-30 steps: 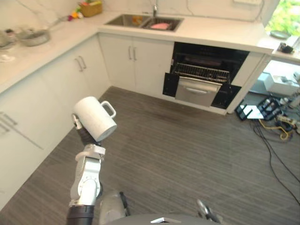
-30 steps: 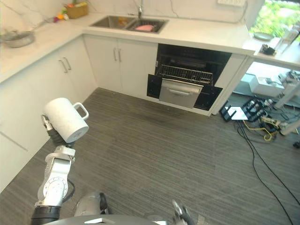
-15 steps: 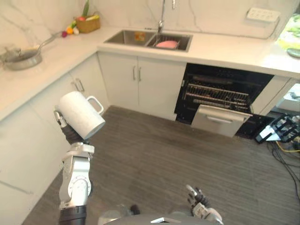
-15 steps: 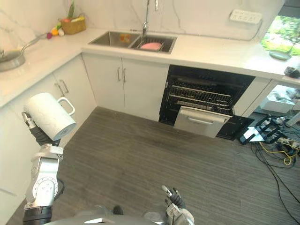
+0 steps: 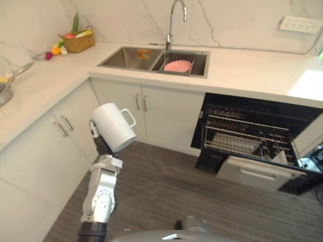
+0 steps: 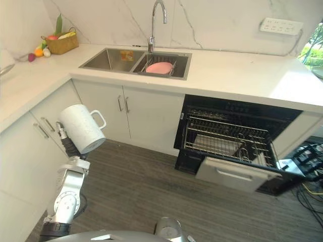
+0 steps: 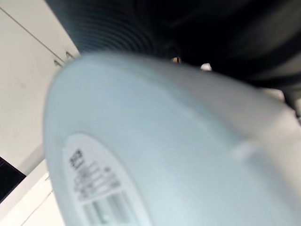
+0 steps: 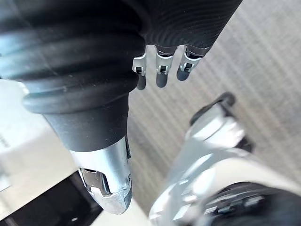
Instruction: Walk over to the sink, pick up the cup, carry it to the dishwasher, place the cup inside the dishwasher, then close the dishwasher door
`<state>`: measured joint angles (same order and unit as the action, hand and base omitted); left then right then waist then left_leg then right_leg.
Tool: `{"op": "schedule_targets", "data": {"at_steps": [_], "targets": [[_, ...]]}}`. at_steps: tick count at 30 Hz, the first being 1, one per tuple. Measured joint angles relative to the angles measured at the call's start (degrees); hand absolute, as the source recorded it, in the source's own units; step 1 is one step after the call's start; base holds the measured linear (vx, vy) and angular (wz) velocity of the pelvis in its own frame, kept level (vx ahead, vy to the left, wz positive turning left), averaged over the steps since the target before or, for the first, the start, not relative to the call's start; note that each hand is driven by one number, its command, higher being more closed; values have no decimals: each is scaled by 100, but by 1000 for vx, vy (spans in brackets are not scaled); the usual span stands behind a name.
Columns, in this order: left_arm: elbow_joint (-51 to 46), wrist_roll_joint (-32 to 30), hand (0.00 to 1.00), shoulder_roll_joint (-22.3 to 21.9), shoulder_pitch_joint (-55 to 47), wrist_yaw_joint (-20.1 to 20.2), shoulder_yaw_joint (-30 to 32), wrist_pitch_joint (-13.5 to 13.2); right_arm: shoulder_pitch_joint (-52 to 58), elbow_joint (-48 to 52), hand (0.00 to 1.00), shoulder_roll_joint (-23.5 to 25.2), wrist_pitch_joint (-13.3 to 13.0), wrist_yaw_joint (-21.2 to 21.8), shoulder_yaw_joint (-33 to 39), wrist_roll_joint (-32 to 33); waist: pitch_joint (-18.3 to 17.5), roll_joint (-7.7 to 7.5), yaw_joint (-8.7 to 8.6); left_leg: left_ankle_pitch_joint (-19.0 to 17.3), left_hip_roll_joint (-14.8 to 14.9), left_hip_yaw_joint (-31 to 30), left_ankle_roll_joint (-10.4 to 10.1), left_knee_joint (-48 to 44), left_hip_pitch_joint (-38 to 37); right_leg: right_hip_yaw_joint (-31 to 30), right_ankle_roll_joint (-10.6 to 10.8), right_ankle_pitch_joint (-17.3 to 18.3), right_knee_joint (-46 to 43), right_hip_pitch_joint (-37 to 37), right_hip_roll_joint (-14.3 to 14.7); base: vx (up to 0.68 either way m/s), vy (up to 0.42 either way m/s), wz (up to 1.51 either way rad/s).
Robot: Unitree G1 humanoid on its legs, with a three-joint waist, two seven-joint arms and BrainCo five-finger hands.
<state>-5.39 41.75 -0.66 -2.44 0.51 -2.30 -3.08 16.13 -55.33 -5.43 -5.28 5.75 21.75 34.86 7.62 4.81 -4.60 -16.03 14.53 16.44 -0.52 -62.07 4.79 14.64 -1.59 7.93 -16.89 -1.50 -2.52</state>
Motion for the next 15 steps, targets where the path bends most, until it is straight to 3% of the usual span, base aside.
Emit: {"op": "schedule_targets", "data": {"at_steps": [2,3,4,5,6,7,8,10,12,15], "targets": [[-21,-168,100,157,51,96,25,-34,-285,96,0,-26,-158,-127,95,23,-12,-141,191,-137,-99,171,18,1200,288,-346,126,-74,423,-364,-107,499,-21,-102],[-86,-282,100,221,45,177,10,-108,-536,295,0,-89,-224,-275,44,38,-10,-210,287,-74,-330,-180,-51,2517,444,-738,170,-90,592,-469,-176,536,84,-136],[-162,-395,100,245,28,247,4,-145,-704,528,0,-163,-296,-431,-125,90,-2,-243,364,148,-529,-677,-123,3492,536,-1072,230,-81,638,-472,-230,629,189,-206],[-363,-498,100,267,-48,279,-19,-158,-943,914,0,-299,-371,-666,-349,82,-3,-256,418,681,-658,-1433,-292,4767,489,-1596,441,45,625,-457,-286,620,285,-213],[-421,-518,100,241,-87,332,-21,-158,-1043,1232,0,-428,-368,-892,-366,13,-32,-162,386,1264,-616,-1676,-410,5379,368,-1943,739,278,548,-490,-248,502,302,-193],[-422,-521,100,229,-90,391,-24,-162,-1060,1379,0,-510,-363,-1070,-343,-179,-34,-68,365,1751,-556,-1681,-489,5296,327,-2096,832,409,496,-560,-215,622,466,-157],[-399,-543,100,344,-111,495,-16,-165,-1143,1444,0,-483,-277,-1463,-315,-671,-35,-278,294,1676,-690,-1426,-440,4818,178,-2313,932,587,308,-676,-489,485,396,-110],[-547,-556,100,528,-112,663,-25,-174,-1051,1901,0,-464,-105,-1876,-62,-1220,-28,-683,233,1315,-924,-999,-261,4664,-95,-1948,915,567,-8,-653,-896,389,307,-89],[-744,-592,100,646,-111,776,-65,-153,-1056,2494,0,-534,80,-2232,473,-1509,-54,-859,147,1142,-1038,-566,-101,4713,-327,-1523,893,390,-298,-457,-1206,267,231,-86],[-1039,-612,100,655,-69,839,-51,21,-1144,3632,0,-764,227,-2496,993,-1798,-8,-794,50,1015,-1074,66,91,4953,-796,-801,843,-47,-705,-138,-1495,254,268,-113]]}}
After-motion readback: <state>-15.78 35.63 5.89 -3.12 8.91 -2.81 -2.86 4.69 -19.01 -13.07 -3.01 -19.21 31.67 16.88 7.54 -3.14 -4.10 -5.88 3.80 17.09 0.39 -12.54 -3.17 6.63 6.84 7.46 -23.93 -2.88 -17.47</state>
